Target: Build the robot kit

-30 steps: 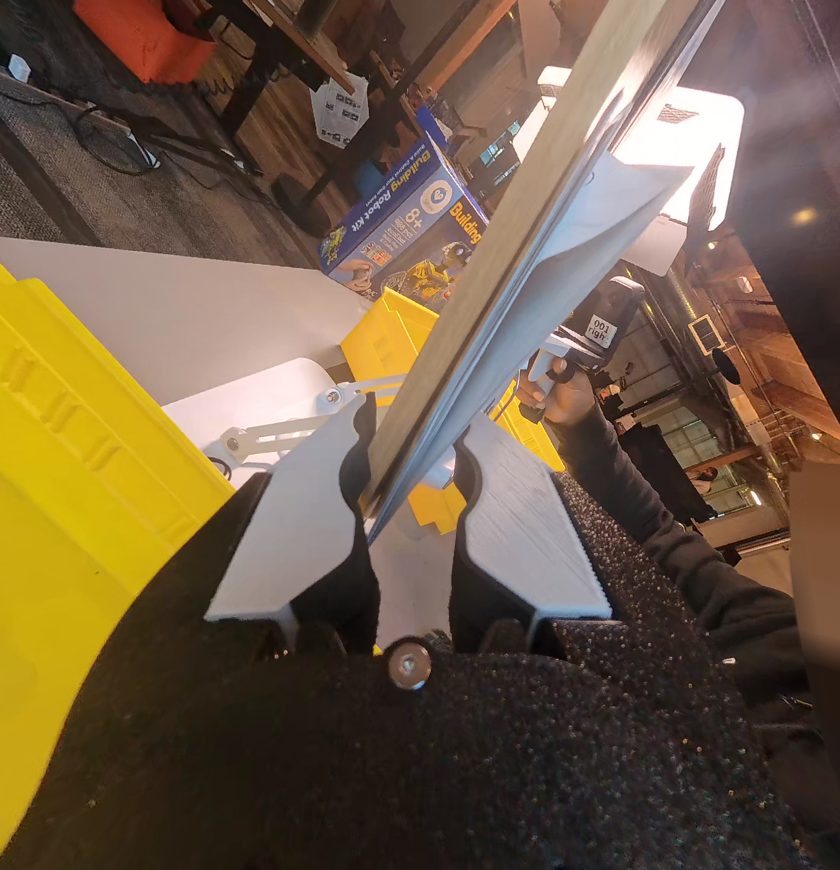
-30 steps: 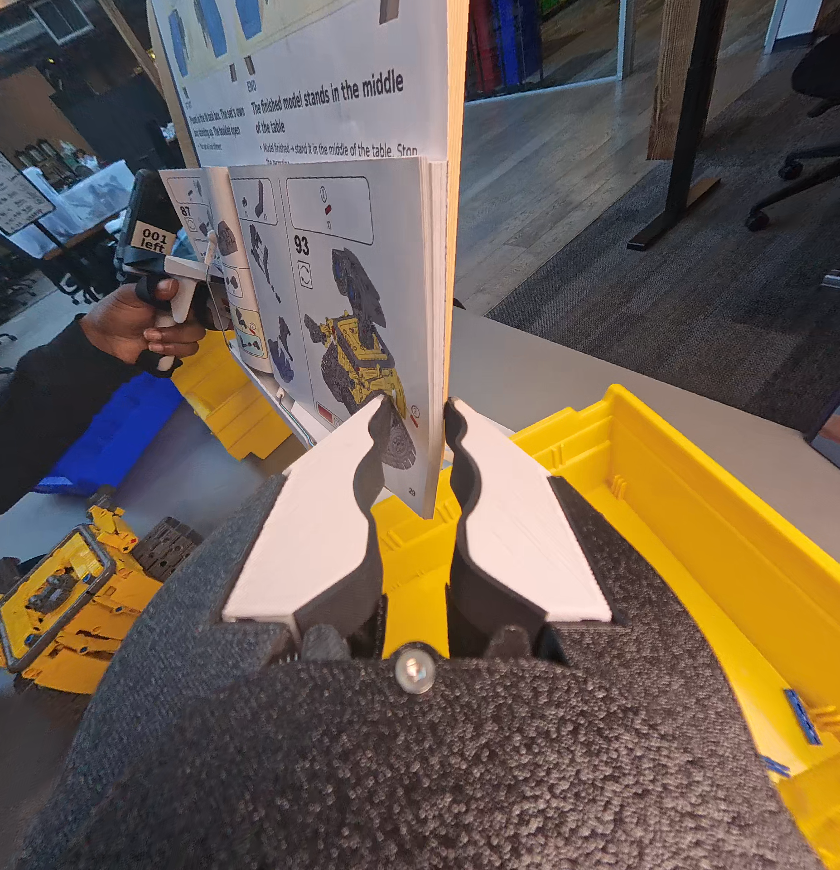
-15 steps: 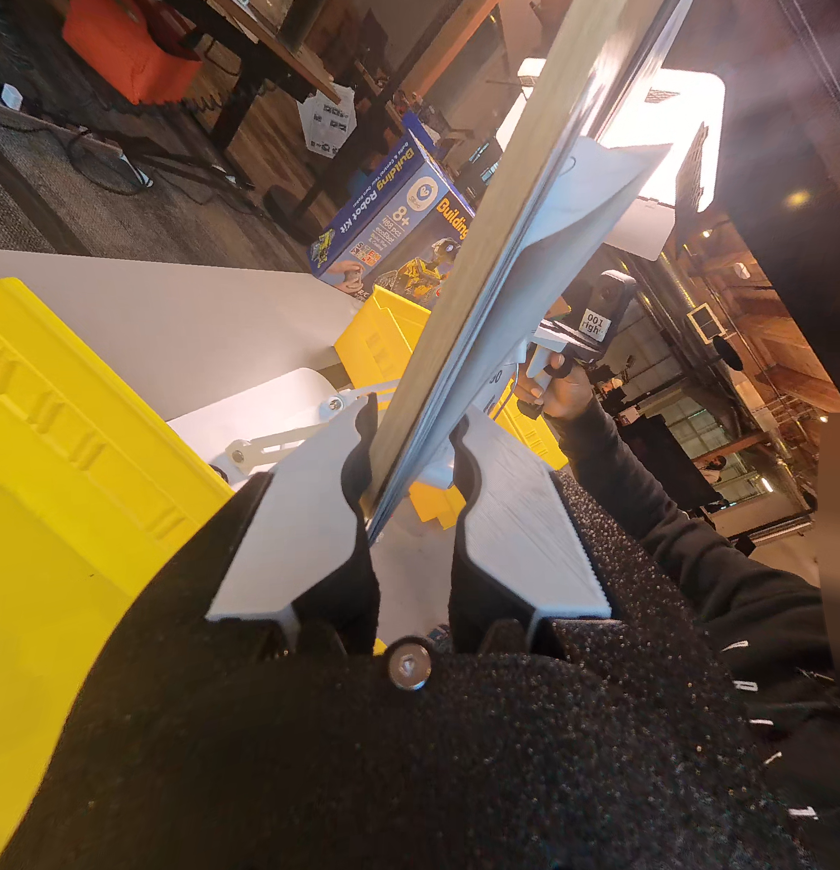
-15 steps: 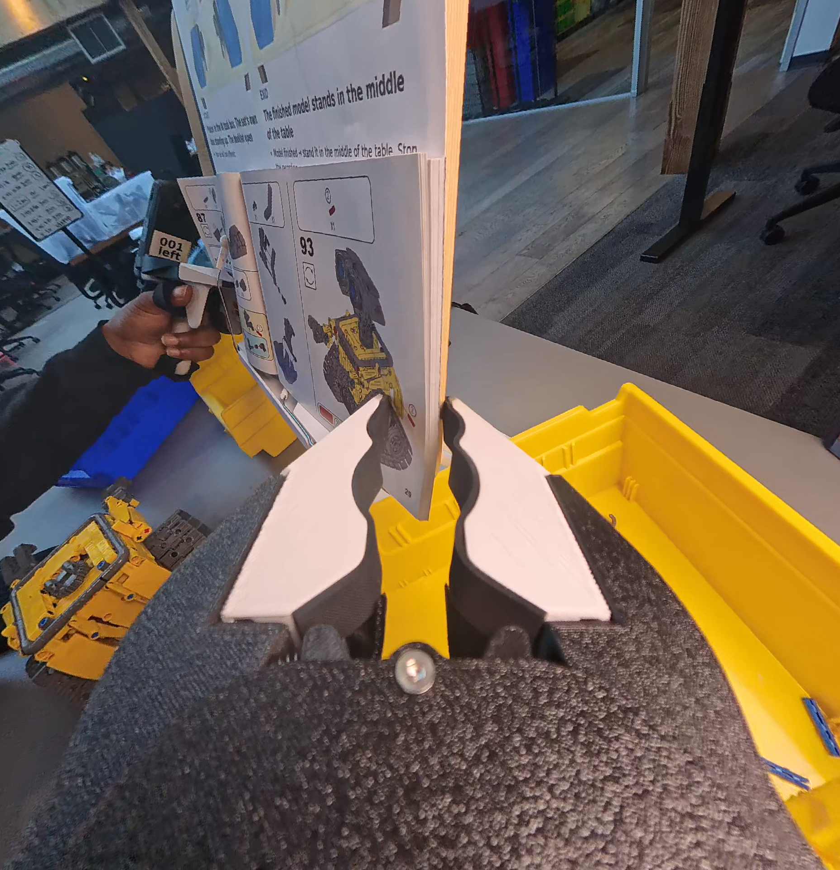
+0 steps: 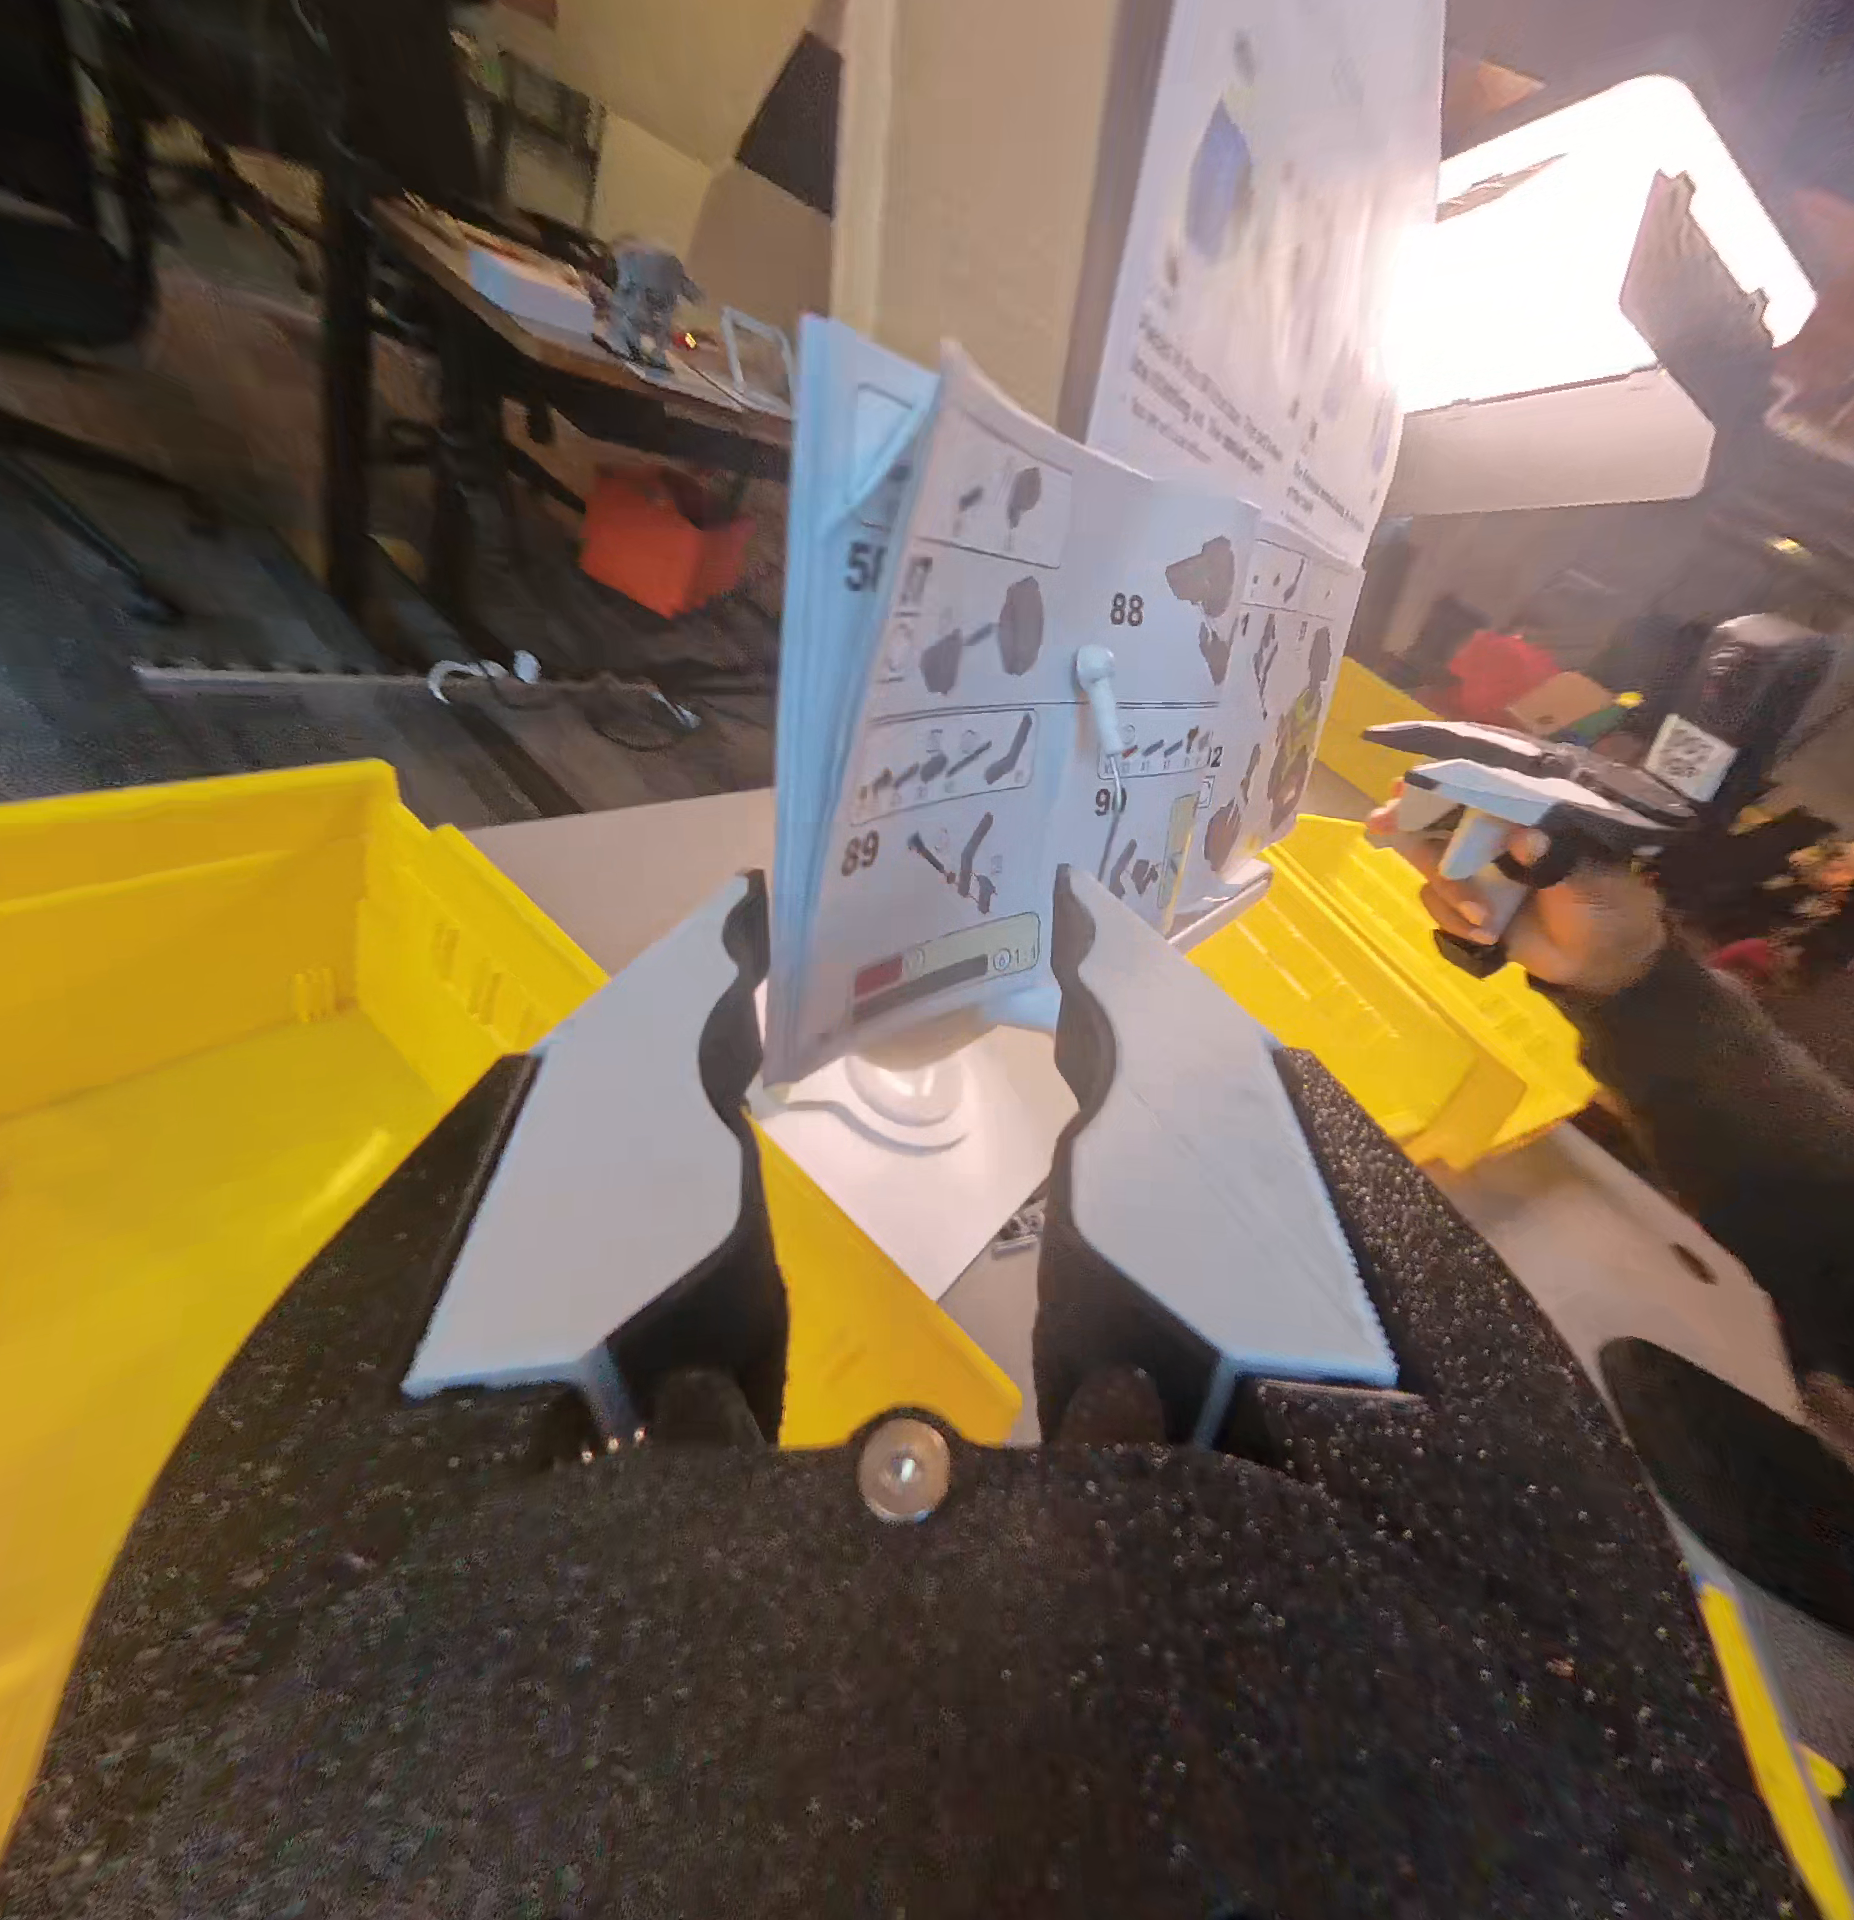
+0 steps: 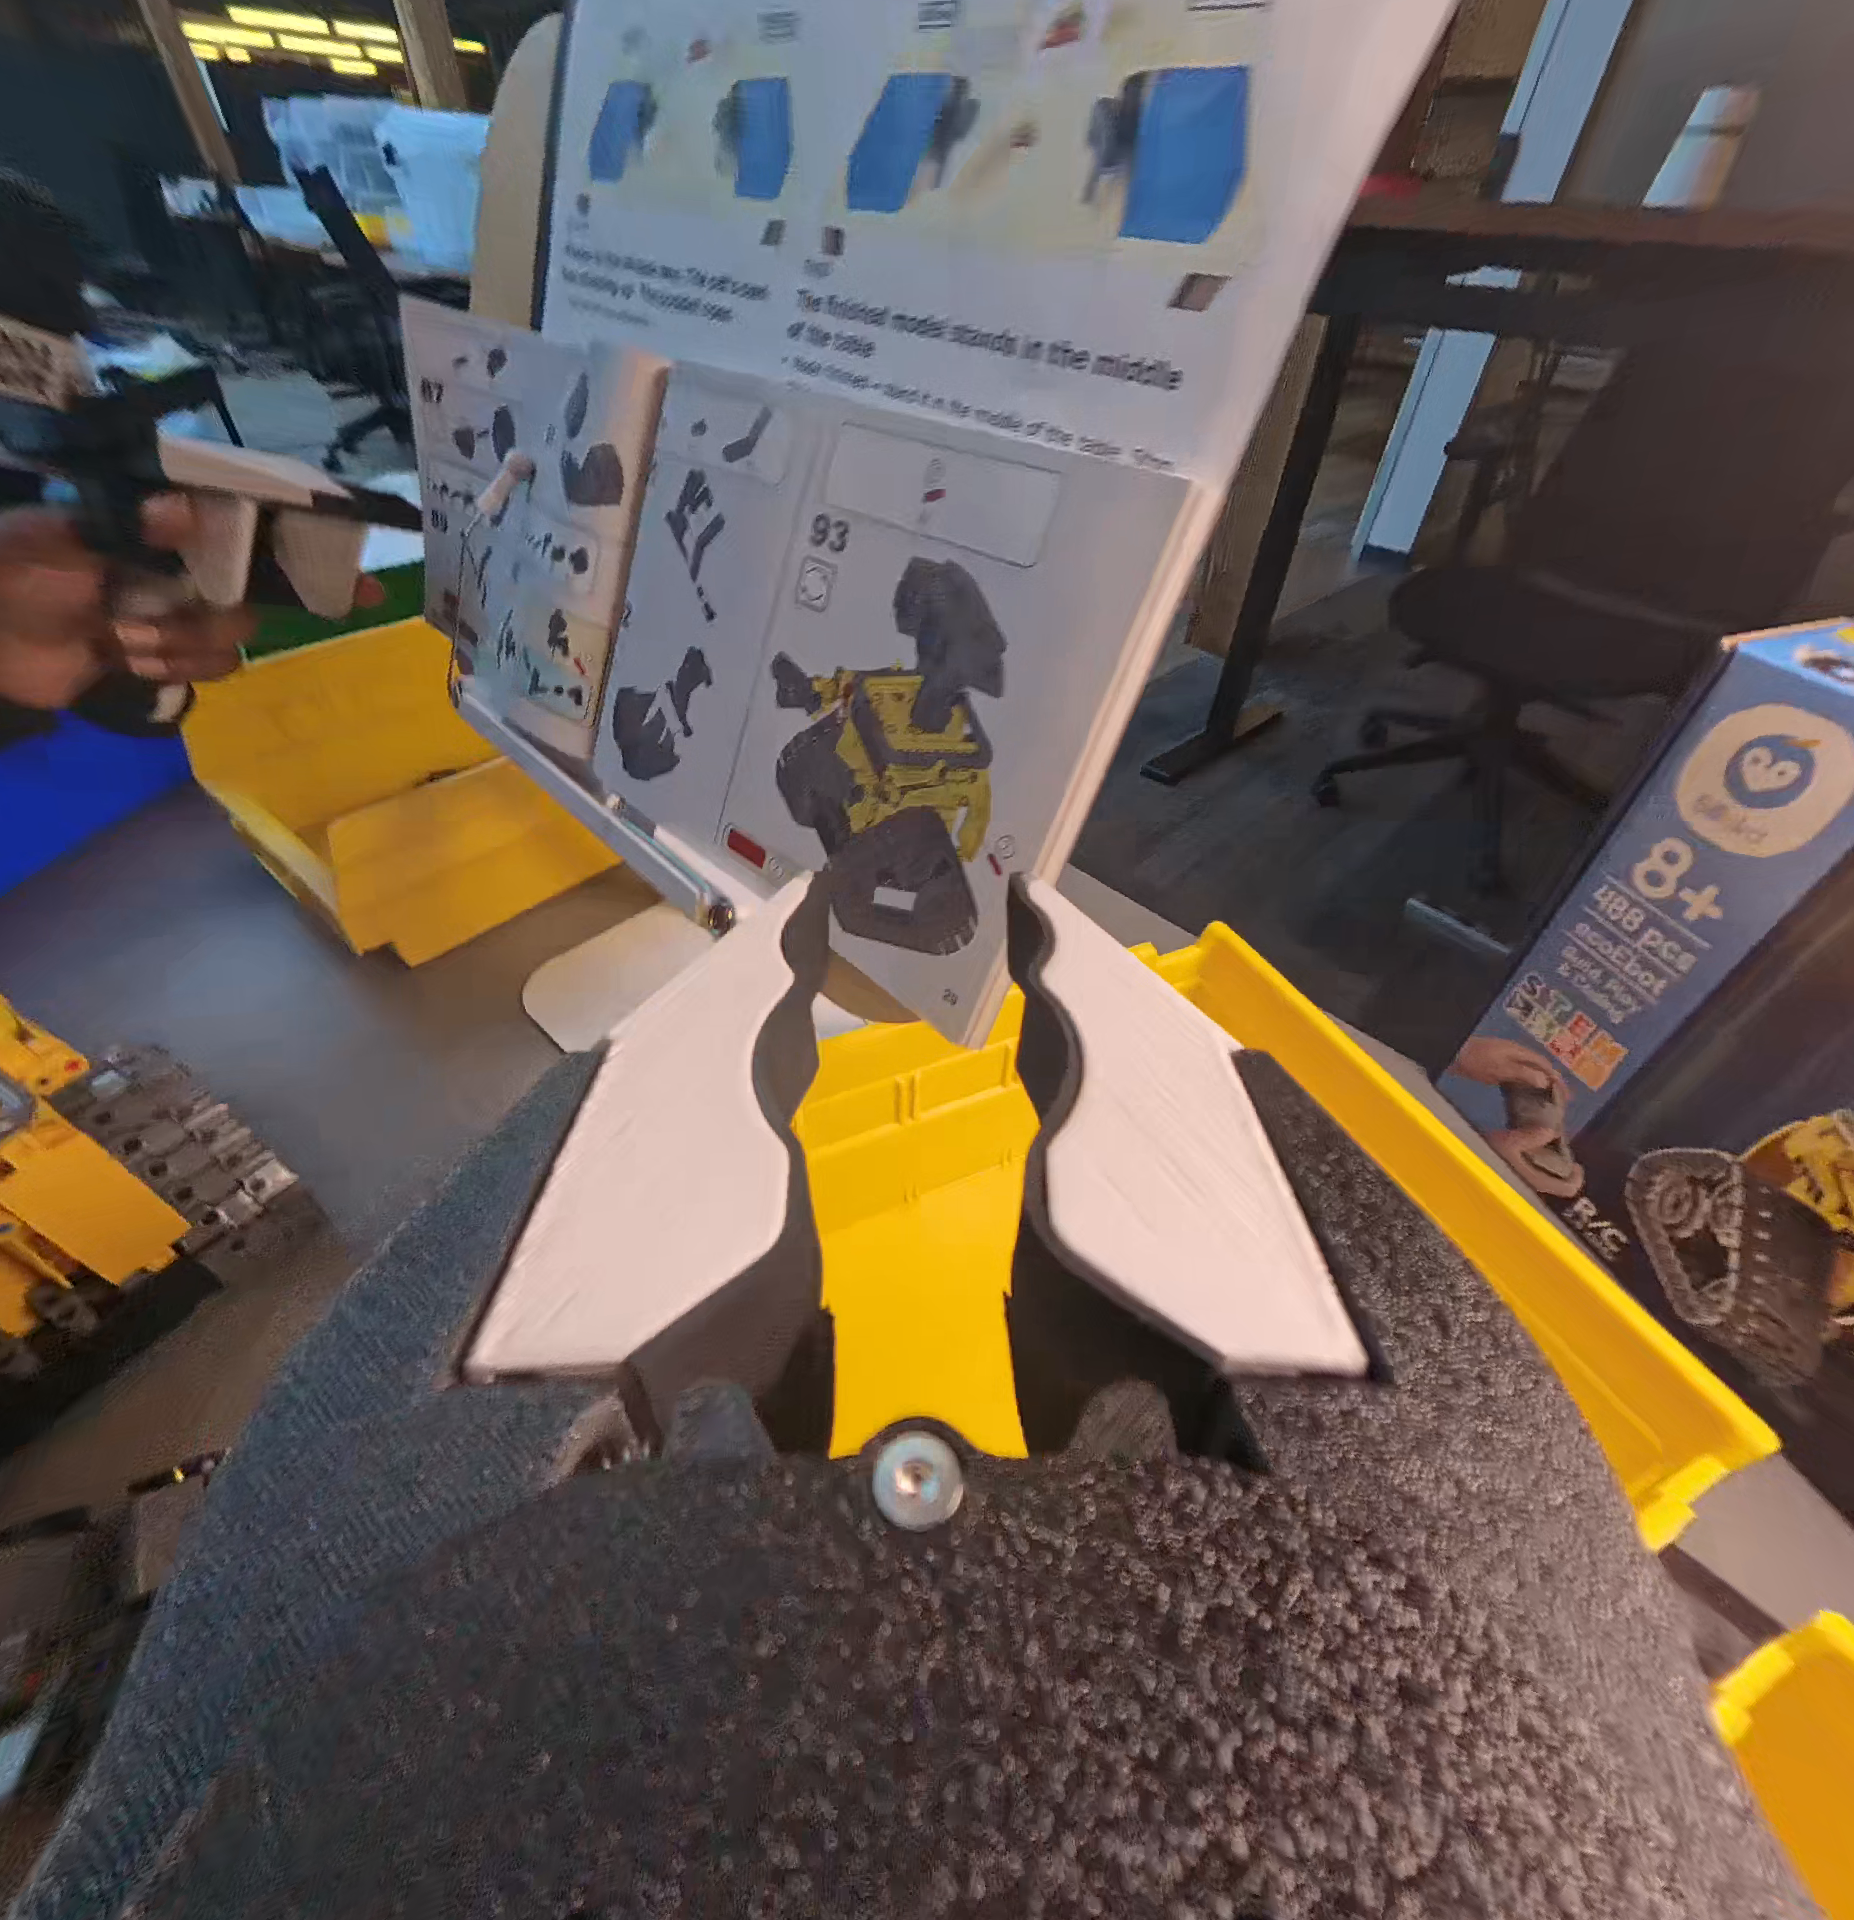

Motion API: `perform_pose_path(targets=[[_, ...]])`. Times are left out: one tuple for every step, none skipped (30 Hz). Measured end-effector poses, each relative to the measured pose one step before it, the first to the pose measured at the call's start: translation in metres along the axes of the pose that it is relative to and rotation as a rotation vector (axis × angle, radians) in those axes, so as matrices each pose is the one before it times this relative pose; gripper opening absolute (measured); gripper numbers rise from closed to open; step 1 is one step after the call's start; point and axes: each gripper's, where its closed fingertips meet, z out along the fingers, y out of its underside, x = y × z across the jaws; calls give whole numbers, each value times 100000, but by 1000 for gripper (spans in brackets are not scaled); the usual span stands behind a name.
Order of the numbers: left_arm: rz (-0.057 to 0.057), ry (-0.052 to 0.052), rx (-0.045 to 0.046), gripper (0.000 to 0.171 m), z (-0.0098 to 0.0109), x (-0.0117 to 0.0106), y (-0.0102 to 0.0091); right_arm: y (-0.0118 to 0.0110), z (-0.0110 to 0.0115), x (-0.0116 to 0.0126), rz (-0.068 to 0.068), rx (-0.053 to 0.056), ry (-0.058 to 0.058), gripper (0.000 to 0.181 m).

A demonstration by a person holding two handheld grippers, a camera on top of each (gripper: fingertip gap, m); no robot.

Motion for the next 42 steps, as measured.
perform_pose_path(targets=[[4890,-2425,1453,55,-749,677,38,474,-36,-861,-6480,-1000,1034,26],[3915,-1139,801,56,-697,878,270,542,220,-743,-6548,-1556,1228,18],[2707,463,664,55,-720,1133,441,546,463,-476,-6271,-1944,2094,14],[1435,1609,428,55,-670,1300,579,527,644,-203,-5274,-2276,2710,12],[750,1926,-275,55,-524,1267,715,392,735,-67,-3210,-1772,2253,10],[483,1693,-1223,56,-496,1209,839,341,765,131,-950,-1919,2085,9],[693,1138,-1538,57,-526,1114,871,282,756,366,-938,-1762,2430,9],[933,160,-1297,58,-549,955,818,162,619,471,-2101,-869,2688,3],[1126,-432,-1198,58,-574,822,792,-237,270,437,-2102,1643,2296,0],[1195,-654,-1317,58,-599,718,808,90,250,242,54,-674,1002,0],[792,-934,-869,58,-552,603,765,61,151,161,1057,-114,342,0],[401,-827,-376,58,-505,529,697,85,127,162,1234,160,300,0],[148,-244,-502,58,-398,505,709,91,163,191,1230,289,501,0],[150,-213,-859,58,-281,392,700,29,145,106,1512,413,86,0],[421,-794,-951,58,-194,223,631,-26,69,27,1250,300,-274,0],[570,-892,-593,58,-107,140,463,-15,-9,-3,475,-87,-294,0],[535,-366,-144,58,-31,176,309,4,-104,-26,188,-304,-244,0],[381,157,156,58,27,237,161,-31,-188,-51,571,-68,-145,1],[432,476,179,59,51,272,89,-81,-290,-131,1468,279,-328,7],[612,480,95,59,54,260,46,-170,-451,-281,1914,833,-911,9],[738,474,103,60,36,264,29,-255,-642,-429,2258,1349,-1183,12],[738,576,169,60,24,269,-22,-306,-822,-505,2812,1952,-992,14],[876,777,250,60,3,292,-18,-330,-958,-658,3390,2423,-1303,16],[999,1021,330,60,25,320,-24,-318,-1087,-830,3746,2399,-1820,18],[799,1255,90,60,56,335,26,-360,-1179,-847,3216,2814,-1346,20],[652,1673,-297,60,87,414,81,-305,-1187,-740,2267,2493,-367,22],[678,1626,-535,61,102,409,108,-200,-1153,-732,1472,1721,-371,24],[928,1420,-493,63,120,401,125,-46,-1064,-661,1892,1156,-123,26],[999,1420,-353,64,136,405,124,130,-944,-687,2341,757,-400,28],[855,1339,-223,65,165,378,137,297,-754,-615,2320,377,-121,30],[589,1033,-352,67,188,292,191,460,-548,-480,1510,-34,333,34],[235,1007,-558,69,199,230,255,540,-352,-269,210,-506,1039,37],[-96,1280,-430,70,188,229,241,347,-225,-66,-887,659,1459,40],[-250,1318,-169,71,154,183,237,21,-163,-76,-809,2838,981,40],[-519,1199,-63,73,107,98,240,-33,-69,-101,240,2940,587,40],[-930,1278,189,74,45,58,217,94,40,-225,12,1556,-288,40],[-1071,1392,1150,74,-37,51,101,127,117,-367,-968,823,-1269,43],[-1141,1216,2594,74,-141,20,-76,105,120,-274,-1336,543,-886,45],[-1831,1150,3312,72,-225,9,-203,38,95,-142,-804,739,-289,46],[-2191,1503,3309,72,-252,92,-303,6,60,-148,508,1144,-443,47],[-1379,1053,2716,72,-221,85,-332,56,23,-248,1201,931,-1141,47],[167,-416,1750,72,-163,-78,-269,228,14,-230,1058,13,-1071,49]])
